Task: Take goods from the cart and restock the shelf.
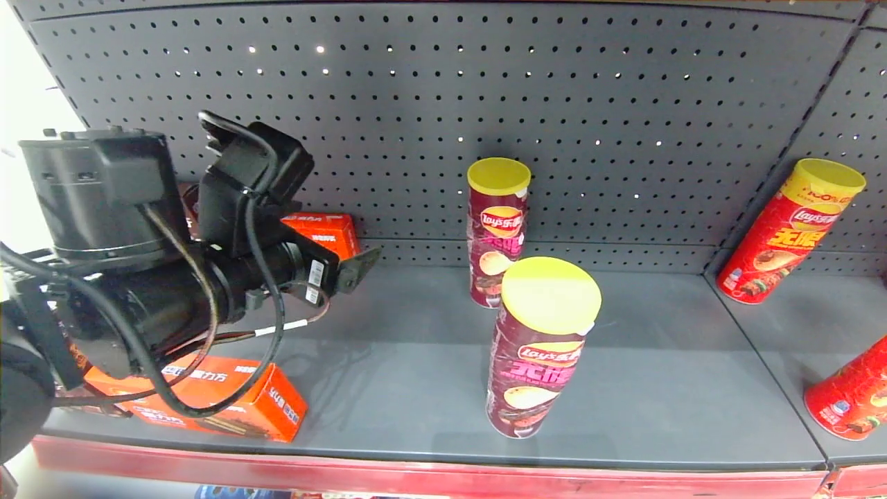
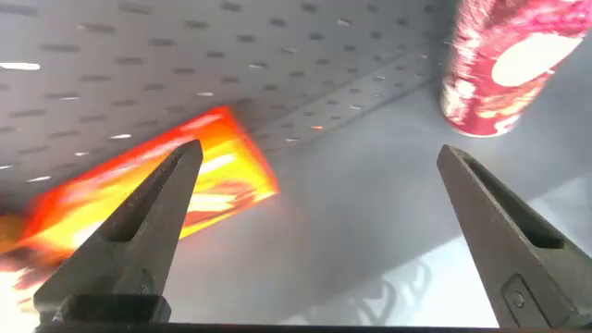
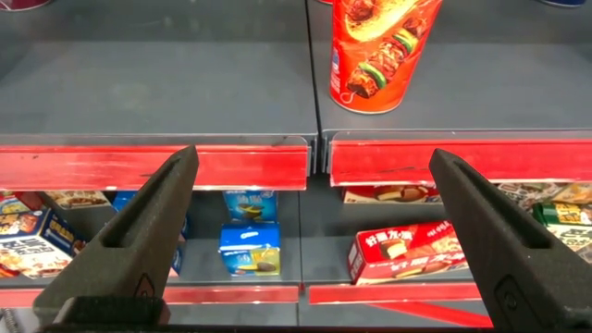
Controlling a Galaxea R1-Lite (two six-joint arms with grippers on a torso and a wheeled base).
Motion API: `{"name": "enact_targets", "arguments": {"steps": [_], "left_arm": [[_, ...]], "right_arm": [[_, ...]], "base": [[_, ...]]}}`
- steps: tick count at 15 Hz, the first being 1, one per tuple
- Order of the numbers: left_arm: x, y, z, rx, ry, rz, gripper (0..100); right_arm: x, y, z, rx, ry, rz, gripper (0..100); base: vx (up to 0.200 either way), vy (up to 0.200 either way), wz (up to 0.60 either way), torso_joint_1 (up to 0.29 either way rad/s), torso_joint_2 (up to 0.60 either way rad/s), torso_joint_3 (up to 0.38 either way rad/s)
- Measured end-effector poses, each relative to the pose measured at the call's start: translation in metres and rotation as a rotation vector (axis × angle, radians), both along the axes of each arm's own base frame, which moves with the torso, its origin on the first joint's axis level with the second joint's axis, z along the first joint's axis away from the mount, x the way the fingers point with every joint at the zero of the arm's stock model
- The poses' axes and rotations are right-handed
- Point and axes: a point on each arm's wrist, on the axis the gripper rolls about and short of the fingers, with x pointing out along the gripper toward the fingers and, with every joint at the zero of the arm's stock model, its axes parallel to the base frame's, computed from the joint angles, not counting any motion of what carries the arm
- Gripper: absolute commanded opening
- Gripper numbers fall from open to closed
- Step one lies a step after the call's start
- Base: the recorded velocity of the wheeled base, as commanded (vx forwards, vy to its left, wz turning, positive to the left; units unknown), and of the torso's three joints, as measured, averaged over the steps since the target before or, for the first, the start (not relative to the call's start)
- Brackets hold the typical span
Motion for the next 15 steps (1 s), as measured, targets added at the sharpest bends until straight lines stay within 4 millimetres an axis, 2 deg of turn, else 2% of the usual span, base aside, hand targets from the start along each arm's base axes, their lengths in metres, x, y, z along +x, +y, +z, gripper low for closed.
{"name": "enact_targets", "arguments": {"steps": [2,5,8,11,15], "left_arm": [[-0.007,0.005,0.007,-0.013,-0.026,0.009,100],[-0.008,0.009,0.012,-0.032,-0.068,0.016,100],[-0.005,0.010,0.010,-0.031,-0.068,0.026,100],[-0.002,0.010,0.007,-0.025,-0.059,0.031,100],[0.000,0.010,0.006,-0.024,-0.059,0.032,100]], "right_arm": [[-0.002,0.000,0.008,-0.012,-0.025,0.013,100],[-0.005,0.001,0.060,0.013,-0.066,0.102,100],[0.018,0.006,0.103,-0.022,0.034,0.333,100],[0.055,0.016,0.118,-0.082,0.183,0.599,100],[0.093,0.041,0.117,-0.149,0.313,0.737,100]], "base": [[0.000,0.000,0.00,0.000,0.00,0.000],[0.000,0.000,0.00,0.000,0.00,0.000],[0.000,0.000,0.00,0.000,0.00,0.000],[0.000,0.000,0.00,0.000,0.00,0.000],[0.000,0.000,0.00,0.000,0.00,0.000]]}}
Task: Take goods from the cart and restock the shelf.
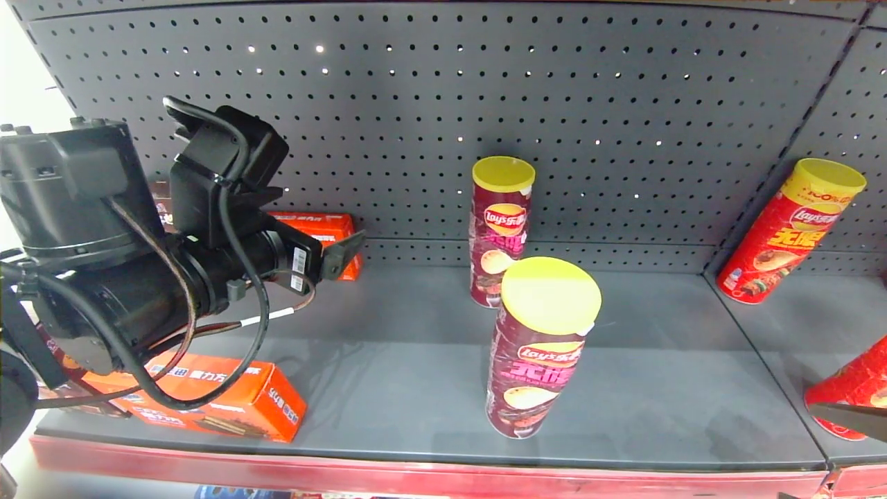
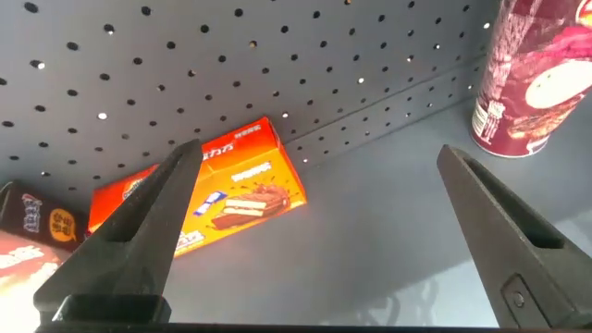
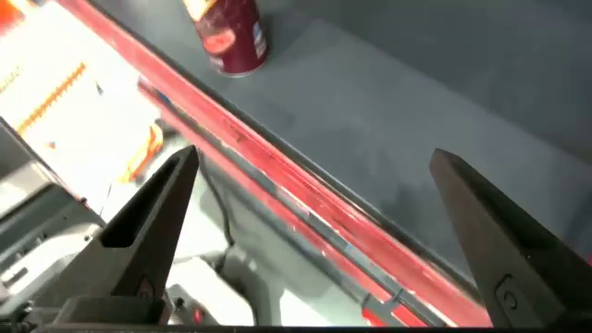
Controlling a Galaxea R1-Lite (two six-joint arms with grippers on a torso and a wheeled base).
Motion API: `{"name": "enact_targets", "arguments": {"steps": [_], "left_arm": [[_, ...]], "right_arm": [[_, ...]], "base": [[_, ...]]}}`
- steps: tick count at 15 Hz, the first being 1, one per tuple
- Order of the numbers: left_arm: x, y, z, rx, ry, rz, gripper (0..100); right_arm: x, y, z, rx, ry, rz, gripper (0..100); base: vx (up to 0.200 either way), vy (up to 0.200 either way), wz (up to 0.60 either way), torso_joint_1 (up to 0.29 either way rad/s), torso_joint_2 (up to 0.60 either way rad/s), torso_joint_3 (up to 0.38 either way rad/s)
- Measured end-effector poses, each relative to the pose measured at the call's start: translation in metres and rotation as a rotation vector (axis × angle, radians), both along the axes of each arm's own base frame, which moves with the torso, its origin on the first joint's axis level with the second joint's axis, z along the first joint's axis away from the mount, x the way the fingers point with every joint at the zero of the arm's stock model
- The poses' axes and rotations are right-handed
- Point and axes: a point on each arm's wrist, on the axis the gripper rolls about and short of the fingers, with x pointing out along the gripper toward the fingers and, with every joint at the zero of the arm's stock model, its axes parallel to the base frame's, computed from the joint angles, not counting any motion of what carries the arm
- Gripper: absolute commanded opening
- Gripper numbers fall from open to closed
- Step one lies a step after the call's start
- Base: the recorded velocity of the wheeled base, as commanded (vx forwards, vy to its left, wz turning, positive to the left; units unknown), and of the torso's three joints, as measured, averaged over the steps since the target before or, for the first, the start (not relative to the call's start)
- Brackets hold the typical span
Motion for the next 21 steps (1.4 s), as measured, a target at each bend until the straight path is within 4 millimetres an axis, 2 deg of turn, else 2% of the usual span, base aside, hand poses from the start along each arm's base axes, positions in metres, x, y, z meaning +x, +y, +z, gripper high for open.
{"name": "enact_targets", "arguments": {"steps": [6,13,16,21], "left_arm": [[0.002,0.000,-0.001,0.002,-0.004,0.001,100],[0.005,-0.002,-0.002,-0.004,-0.019,-0.003,100],[0.006,-0.002,-0.002,-0.005,-0.019,-0.002,100],[0.010,-0.001,-0.003,-0.002,-0.014,0.007,100]], "right_arm": [[0.058,0.050,-0.009,-0.097,0.060,0.009,100],[0.114,0.097,-0.002,-0.153,0.085,-0.019,100],[0.129,0.109,-0.005,-0.166,0.097,-0.017,100],[0.137,0.118,-0.009,-0.184,0.108,-0.017,100]], "base": [[0.000,0.000,0.00,0.000,0.00,0.000],[0.000,0.000,0.00,0.000,0.00,0.000],[0.000,0.000,0.00,0.000,0.00,0.000],[0.000,0.000,0.00,0.000,0.00,0.000]]}}
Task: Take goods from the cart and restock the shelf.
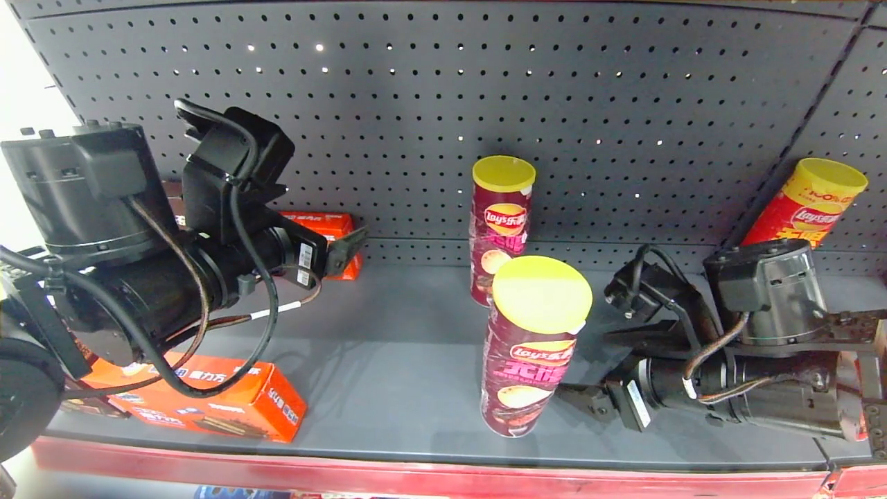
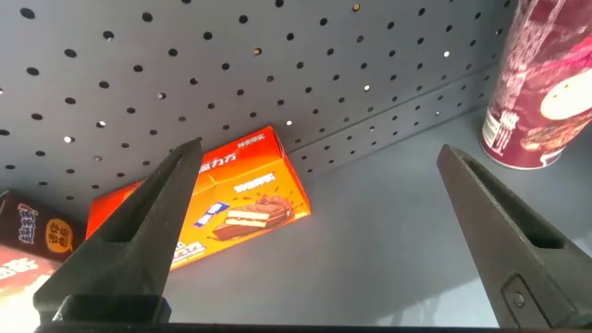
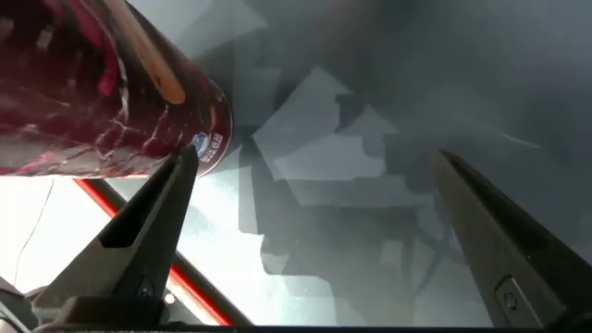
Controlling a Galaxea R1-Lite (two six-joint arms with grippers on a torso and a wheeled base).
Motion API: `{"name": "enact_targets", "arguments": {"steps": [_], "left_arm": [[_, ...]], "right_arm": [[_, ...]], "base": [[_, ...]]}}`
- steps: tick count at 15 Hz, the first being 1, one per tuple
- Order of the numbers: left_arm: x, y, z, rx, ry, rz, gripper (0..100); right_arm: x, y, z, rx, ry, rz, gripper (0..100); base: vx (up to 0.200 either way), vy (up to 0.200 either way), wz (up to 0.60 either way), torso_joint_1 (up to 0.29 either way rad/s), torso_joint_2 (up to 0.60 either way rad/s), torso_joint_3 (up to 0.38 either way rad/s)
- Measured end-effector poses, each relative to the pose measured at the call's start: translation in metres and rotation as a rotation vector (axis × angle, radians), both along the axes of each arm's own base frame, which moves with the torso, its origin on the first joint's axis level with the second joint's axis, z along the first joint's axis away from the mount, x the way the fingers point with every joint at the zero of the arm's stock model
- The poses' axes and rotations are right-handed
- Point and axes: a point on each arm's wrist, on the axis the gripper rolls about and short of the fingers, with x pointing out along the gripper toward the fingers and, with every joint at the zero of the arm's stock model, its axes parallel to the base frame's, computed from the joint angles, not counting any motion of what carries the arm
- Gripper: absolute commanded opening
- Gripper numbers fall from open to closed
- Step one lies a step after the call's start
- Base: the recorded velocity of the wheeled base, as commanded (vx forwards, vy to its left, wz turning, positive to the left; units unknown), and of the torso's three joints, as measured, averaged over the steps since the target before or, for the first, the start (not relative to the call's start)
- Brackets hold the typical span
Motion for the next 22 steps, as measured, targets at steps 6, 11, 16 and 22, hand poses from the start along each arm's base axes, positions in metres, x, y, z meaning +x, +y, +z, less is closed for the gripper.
{"name": "enact_targets", "arguments": {"steps": [6,11,16,22], "left_arm": [[0.001,0.000,-0.001,-0.003,-0.005,0.001,100],[0.000,0.000,-0.002,-0.001,-0.001,0.001,100],[-0.028,0.011,0.011,-0.010,-0.023,-0.005,100],[-0.123,0.054,0.010,-0.044,-0.134,-0.010,100]], "right_arm": [[0.001,0.010,-0.001,-0.002,0.002,0.026,100],[0.000,0.009,-0.001,-0.006,-0.002,0.017,100],[-0.025,-0.026,0.031,0.078,-0.113,-0.049,100],[-0.111,-0.091,0.036,0.183,-0.295,-0.093,100]], "base": [[0.000,0.000,0.00,0.000,0.00,0.000],[0.000,0.000,0.00,0.000,0.00,0.000],[0.000,0.000,0.00,0.000,0.00,0.000],[0.000,0.000,0.00,0.000,0.00,0.000]]}}
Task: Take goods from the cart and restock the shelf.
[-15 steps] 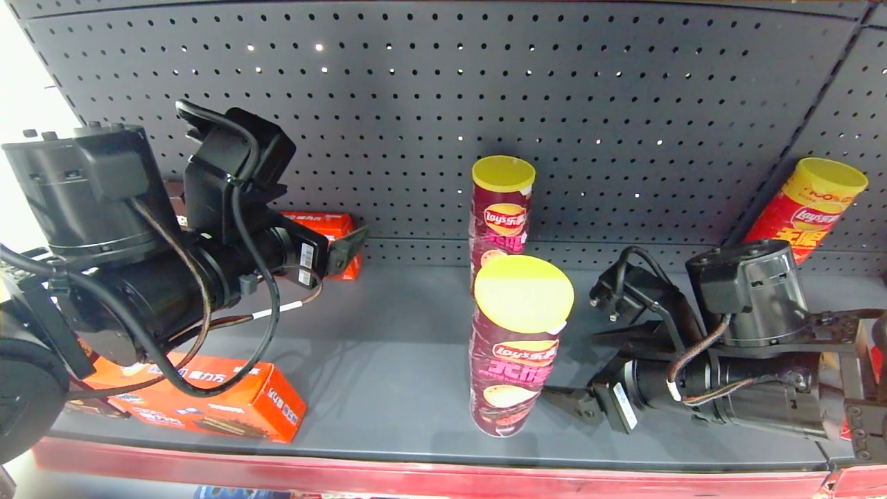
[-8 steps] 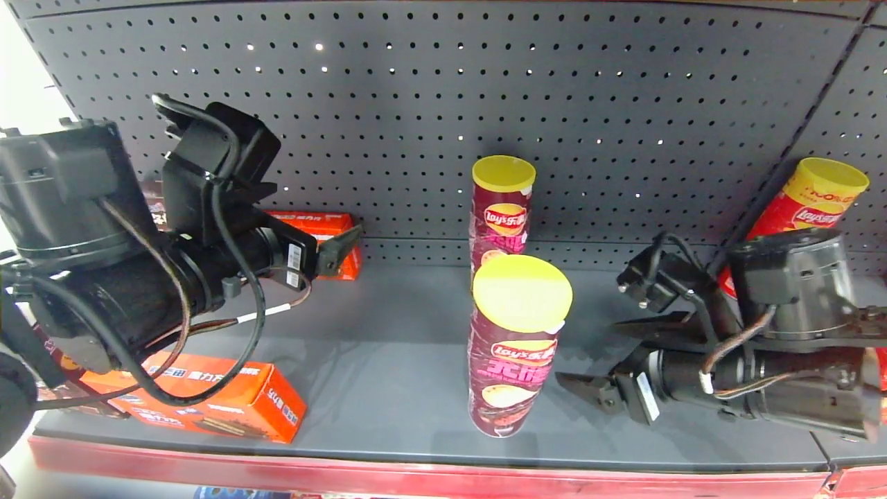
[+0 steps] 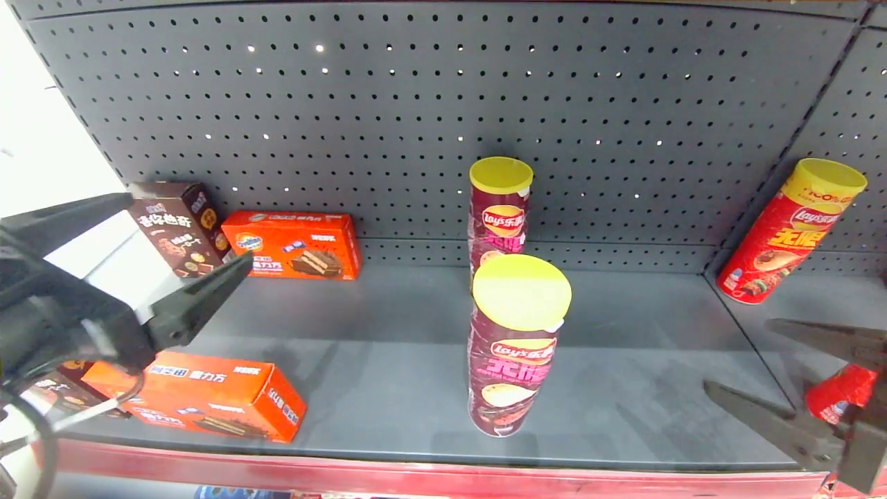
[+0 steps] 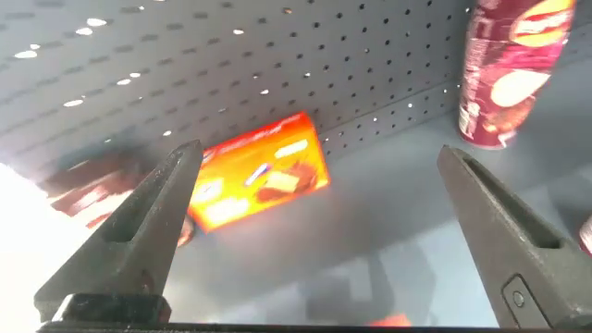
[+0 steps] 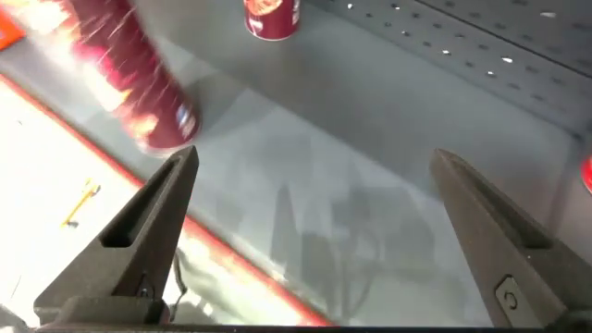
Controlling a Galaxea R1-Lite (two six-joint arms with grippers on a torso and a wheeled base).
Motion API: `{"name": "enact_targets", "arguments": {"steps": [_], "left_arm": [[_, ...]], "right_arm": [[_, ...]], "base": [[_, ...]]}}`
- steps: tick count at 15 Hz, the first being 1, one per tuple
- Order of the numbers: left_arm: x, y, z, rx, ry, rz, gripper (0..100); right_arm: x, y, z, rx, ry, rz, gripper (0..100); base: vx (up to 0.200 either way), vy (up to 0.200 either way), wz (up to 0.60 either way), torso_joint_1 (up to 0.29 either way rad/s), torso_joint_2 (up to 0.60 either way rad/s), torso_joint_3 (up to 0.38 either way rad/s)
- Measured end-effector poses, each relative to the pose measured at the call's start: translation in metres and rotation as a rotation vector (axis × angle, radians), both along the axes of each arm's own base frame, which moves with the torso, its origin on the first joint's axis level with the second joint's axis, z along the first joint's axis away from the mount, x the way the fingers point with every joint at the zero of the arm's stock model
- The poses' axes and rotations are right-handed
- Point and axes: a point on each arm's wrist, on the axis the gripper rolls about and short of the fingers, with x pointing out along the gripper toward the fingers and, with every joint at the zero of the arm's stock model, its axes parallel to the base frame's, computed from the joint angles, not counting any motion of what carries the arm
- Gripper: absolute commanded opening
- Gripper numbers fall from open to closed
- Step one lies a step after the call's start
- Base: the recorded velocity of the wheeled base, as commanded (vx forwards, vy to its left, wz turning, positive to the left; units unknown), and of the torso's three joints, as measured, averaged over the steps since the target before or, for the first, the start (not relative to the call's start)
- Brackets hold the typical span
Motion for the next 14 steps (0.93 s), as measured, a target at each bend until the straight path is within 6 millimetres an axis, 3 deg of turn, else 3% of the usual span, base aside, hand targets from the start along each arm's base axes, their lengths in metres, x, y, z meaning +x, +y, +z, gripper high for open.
{"name": "enact_targets", "arguments": {"steps": [4,7,11,14], "left_arm": [[-0.068,0.035,-0.042,-0.019,-0.058,0.011,100],[-0.106,0.055,-0.095,0.022,0.016,0.038,100],[-0.140,0.070,-0.157,0.093,0.183,0.088,100],[-0.146,0.071,-0.164,0.044,0.166,0.183,100]], "right_arm": [[-0.051,-0.037,-0.037,0.050,-0.070,0.000,100],[-0.074,-0.054,-0.082,0.056,-0.062,-0.014,100],[-0.089,-0.065,-0.126,0.030,0.057,-0.083,100],[-0.095,-0.069,-0.134,0.044,0.090,-0.205,100]], "base": [[0.000,0.000,0.00,0.000,0.00,0.000],[0.000,0.000,0.00,0.000,0.00,0.000],[0.000,0.000,0.00,0.000,0.00,0.000],[0.000,0.000,0.00,0.000,0.00,0.000]]}}
